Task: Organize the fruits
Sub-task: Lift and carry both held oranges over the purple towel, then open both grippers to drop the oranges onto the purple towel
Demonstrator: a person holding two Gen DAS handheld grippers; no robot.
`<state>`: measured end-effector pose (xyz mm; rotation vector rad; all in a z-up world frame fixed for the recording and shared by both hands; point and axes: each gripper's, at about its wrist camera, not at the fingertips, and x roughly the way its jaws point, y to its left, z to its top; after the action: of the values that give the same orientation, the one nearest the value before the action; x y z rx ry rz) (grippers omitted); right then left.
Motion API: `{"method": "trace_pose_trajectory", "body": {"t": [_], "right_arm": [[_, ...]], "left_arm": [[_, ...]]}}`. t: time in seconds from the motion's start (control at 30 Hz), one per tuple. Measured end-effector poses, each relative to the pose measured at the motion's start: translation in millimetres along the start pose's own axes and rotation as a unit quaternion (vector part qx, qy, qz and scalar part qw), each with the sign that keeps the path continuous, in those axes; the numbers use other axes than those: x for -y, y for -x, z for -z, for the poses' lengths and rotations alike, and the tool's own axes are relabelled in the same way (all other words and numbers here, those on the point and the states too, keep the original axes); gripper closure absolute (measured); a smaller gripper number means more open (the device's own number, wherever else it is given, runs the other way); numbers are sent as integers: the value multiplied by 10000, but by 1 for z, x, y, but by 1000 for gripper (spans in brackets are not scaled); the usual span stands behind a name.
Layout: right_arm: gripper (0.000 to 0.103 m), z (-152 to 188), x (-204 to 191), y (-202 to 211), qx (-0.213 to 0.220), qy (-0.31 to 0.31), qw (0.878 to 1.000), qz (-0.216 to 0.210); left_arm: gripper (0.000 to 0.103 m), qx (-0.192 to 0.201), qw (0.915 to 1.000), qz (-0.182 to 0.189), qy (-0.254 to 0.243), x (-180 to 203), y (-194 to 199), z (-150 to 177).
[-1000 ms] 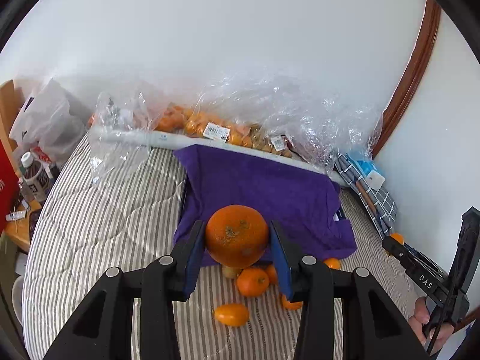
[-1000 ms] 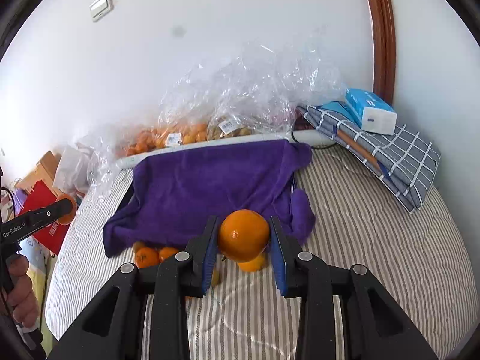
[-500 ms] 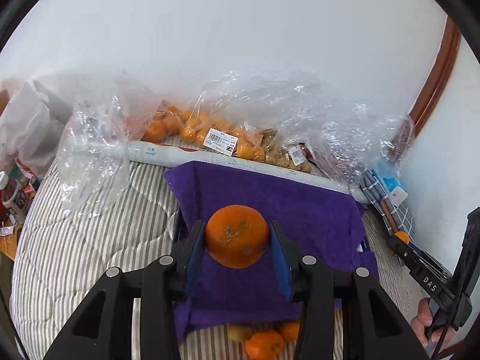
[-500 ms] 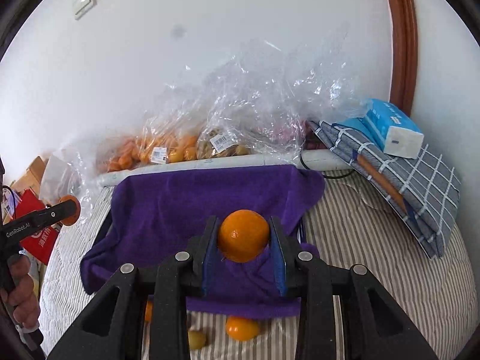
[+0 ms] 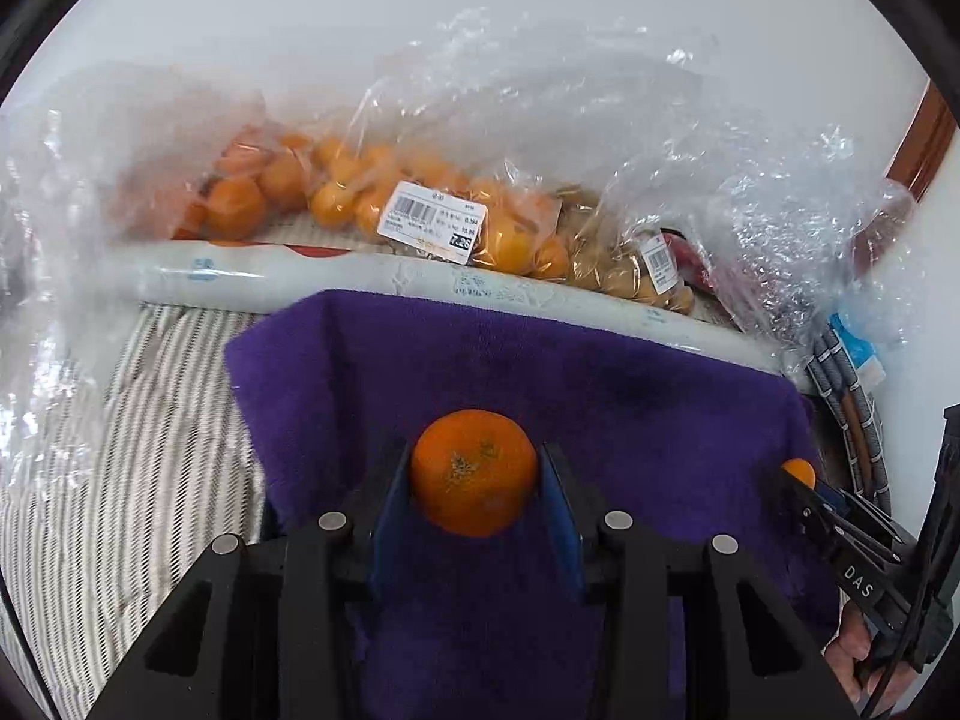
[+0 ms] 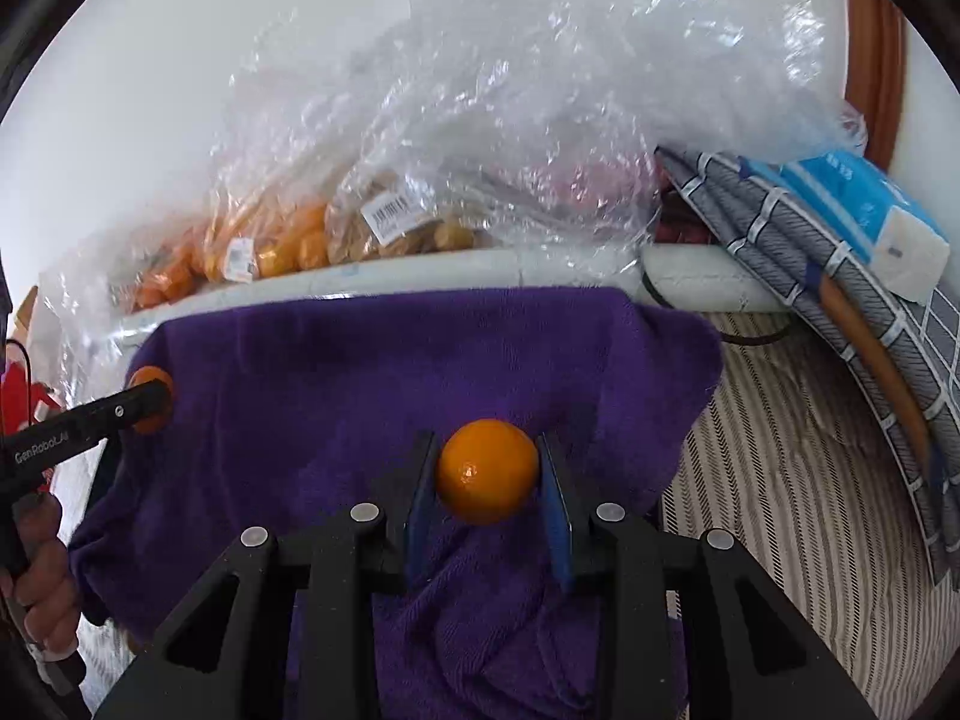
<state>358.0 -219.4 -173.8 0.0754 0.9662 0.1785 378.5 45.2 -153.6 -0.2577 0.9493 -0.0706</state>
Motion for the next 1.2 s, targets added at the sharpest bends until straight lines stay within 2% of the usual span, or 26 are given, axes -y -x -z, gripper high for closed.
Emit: {"method": "trace_pose_trajectory", "body": {"t": [0.13,0.47,0.57,0.67,0.73,0.8,0.97,1.1,1.2], "right_arm": [[70,-2,0,-11,-128,83,9999,56],[70,0,-1,-15,-212,89,9997,66],[62,0,-3,-14,-239,56,9997,39],[50,3,-4,0,-99,90,9999,58],[44,4,-6,13,46,118,9998,179],[40,6,-5,29,228,58,9991,356],[40,18,-3,72,470,-69,9983,337],[40,37,-4,111,706,-23,9952,679],[40,53,-5,134,652,-9,9953,713]], "left_arm": [[63,-232,9996,-137,-55,3,-15,0],[63,-315,9992,-223,-98,3,-16,-1],[63,-365,9990,-241,-114,5,-14,-1],[58,-339,9990,-245,-139,5,-5,-2],[52,-283,9993,-216,-109,6,7,0],[52,-195,9996,-208,-61,6,22,3],[52,45,9996,-271,-49,11,66,16],[52,340,9987,-376,15,13,103,33],[52,614,9969,-485,99,10,133,51]]}}
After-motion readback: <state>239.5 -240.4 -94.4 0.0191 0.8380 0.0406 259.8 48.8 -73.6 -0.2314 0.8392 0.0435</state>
